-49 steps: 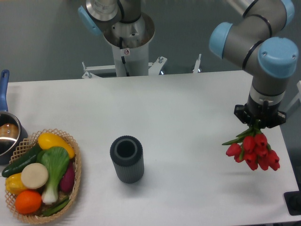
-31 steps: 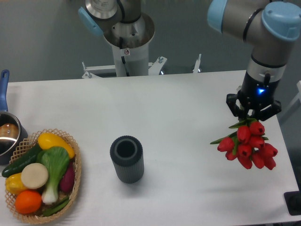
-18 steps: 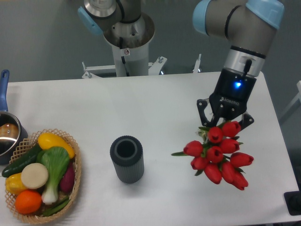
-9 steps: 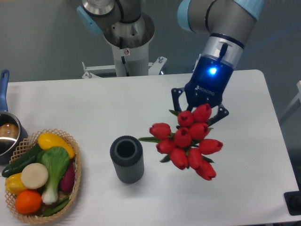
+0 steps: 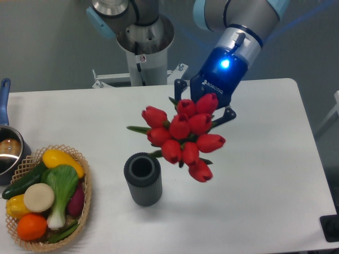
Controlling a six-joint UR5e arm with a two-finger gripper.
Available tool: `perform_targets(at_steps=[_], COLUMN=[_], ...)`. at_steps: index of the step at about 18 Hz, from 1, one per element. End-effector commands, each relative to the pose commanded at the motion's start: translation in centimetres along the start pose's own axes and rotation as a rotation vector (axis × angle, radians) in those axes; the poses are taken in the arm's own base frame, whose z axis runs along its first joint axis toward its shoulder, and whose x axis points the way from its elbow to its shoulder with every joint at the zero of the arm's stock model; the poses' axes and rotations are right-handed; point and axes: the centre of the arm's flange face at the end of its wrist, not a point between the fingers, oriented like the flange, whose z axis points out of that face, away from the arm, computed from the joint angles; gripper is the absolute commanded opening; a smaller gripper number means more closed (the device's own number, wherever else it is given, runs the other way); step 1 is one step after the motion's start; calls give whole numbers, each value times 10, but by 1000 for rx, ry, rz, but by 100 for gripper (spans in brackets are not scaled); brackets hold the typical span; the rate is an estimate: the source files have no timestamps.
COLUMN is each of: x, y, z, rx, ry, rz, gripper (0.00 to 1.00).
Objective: Insert the flowers into the vase
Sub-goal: 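Lower the tulip stems into the grey vase opening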
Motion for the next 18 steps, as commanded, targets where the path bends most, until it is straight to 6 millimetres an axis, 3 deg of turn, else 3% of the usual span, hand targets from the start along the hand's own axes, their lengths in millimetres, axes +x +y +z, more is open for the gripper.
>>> perform_targets(at_steps=[5,12,18], x=[7,6,1], y=[10,22,40], z=[27,36,59], rx=[-6,-14,-29], ry=[52,70,104], rz=[49,31,3], gripper=[0,0,0])
